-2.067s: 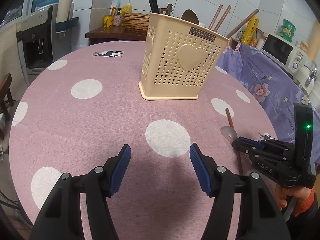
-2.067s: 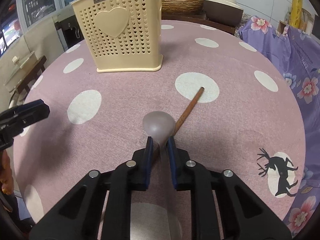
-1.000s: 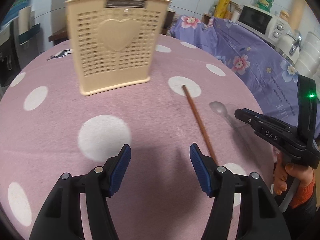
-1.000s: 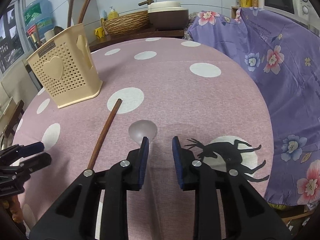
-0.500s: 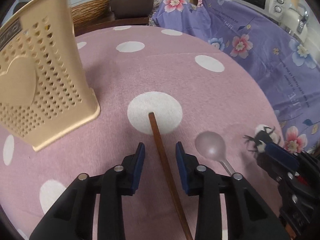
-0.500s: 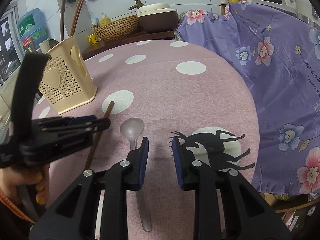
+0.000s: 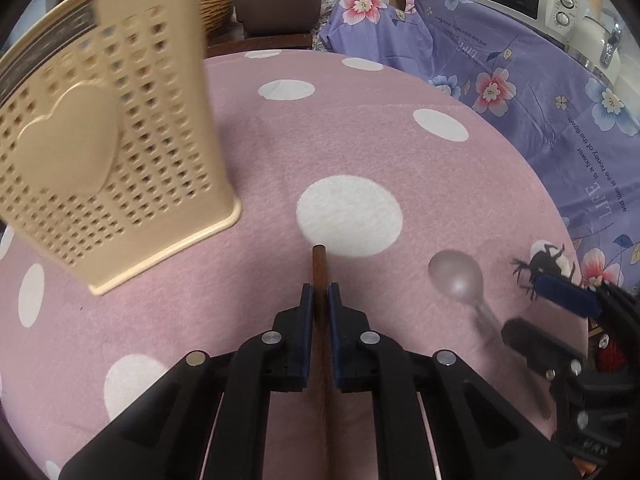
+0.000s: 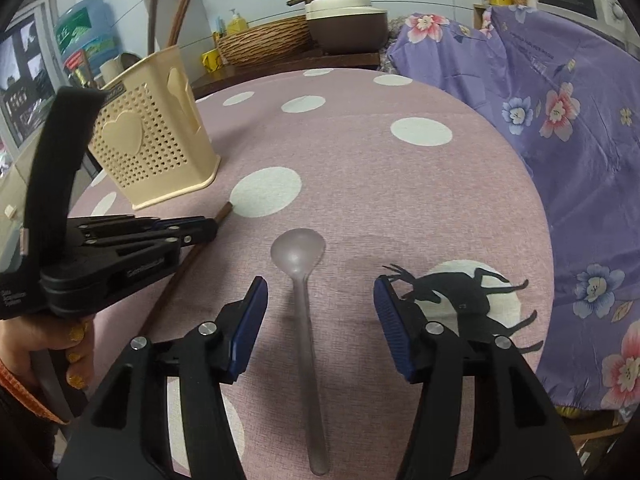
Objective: Organize utensils
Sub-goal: 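Grasp the brown chopstick with the left gripper while the right gripper grasps the metal spoon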
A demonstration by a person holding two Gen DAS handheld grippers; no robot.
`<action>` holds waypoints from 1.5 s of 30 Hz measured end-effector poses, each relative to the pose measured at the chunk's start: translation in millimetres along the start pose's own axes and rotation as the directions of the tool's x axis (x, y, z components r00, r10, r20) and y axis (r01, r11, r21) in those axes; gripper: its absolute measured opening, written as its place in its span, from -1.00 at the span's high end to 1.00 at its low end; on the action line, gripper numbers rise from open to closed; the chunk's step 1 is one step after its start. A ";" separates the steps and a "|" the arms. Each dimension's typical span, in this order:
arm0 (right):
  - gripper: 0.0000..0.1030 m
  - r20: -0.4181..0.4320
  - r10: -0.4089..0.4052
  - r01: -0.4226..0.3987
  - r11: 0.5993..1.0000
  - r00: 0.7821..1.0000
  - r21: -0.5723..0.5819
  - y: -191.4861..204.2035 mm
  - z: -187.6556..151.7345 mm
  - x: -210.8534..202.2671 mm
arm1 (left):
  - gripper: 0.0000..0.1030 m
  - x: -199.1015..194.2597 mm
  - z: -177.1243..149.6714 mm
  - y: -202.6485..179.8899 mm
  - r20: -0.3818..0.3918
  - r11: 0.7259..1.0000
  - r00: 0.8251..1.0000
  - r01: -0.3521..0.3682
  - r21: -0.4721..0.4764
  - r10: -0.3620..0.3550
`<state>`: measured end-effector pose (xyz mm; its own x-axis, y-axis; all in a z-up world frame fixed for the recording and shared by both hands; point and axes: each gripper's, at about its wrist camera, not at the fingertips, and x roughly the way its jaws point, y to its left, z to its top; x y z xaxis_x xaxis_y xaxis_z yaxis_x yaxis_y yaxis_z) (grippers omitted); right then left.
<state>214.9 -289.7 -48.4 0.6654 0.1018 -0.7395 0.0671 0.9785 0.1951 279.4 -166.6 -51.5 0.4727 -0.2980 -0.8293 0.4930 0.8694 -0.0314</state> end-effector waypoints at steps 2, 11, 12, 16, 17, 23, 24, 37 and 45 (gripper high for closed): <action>-0.08 -0.033 -0.002 0.001 0.999 0.999 -0.033 6.1 2.1 9.2 | 0.83 -5.0 -5.4 9.4 -0.007 1.000 1.000 0.009 -0.023 -0.009; 0.05 -0.075 -0.093 0.080 0.984 0.993 -0.158 27.5 18.0 34.5 | 0.83 -10.4 -10.8 22.0 -0.008 0.999 1.000 -0.004 -0.044 0.003; 0.08 -0.079 -0.087 0.074 0.985 0.993 -0.158 28.2 18.8 35.8 | 0.83 -9.7 -10.0 21.2 -0.006 0.999 1.000 -0.008 -0.041 0.007; 0.33 -0.089 -0.084 0.068 0.984 0.993 -0.167 30.5 21.2 37.0 | 0.83 -8.1 -7.6 19.3 -0.003 0.999 1.000 -0.011 -0.044 0.011; 0.33 -0.090 -0.085 0.069 0.984 0.992 -0.167 30.5 21.5 37.1 | 0.83 -8.0 -7.3 19.6 -0.002 0.999 1.000 -0.010 -0.046 0.010; 0.35 -0.070 -0.027 0.019 0.993 0.997 -0.119 26.9 24.1 30.6 | 0.83 -10.0 -5.0 22.3 0.008 0.998 1.000 0.013 -0.067 -0.012; 0.35 -0.048 -0.019 0.013 0.993 0.999 -0.116 28.0 25.6 25.3 | 0.83 -12.9 -4.9 23.9 0.019 0.997 1.000 0.014 -0.071 -0.012; 0.74 0.065 0.064 -0.053 0.986 0.996 -0.156 47.4 40.8 -16.8 | 0.83 -102.4 -5.7 51.8 0.238 0.993 0.971 0.040 -0.115 -0.011; 0.02 -0.074 0.056 -0.071 0.973 0.996 -0.218 62.4 33.8 29.7 | 0.83 -120.0 -10.0 63.3 0.271 0.989 0.963 0.055 -0.139 -0.015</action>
<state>263.9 -231.6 -36.3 0.6114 0.1690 -0.7730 -0.1438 0.9844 0.1015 246.5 -71.8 40.5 0.6453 -0.4064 -0.6469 0.4114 0.8984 -0.1541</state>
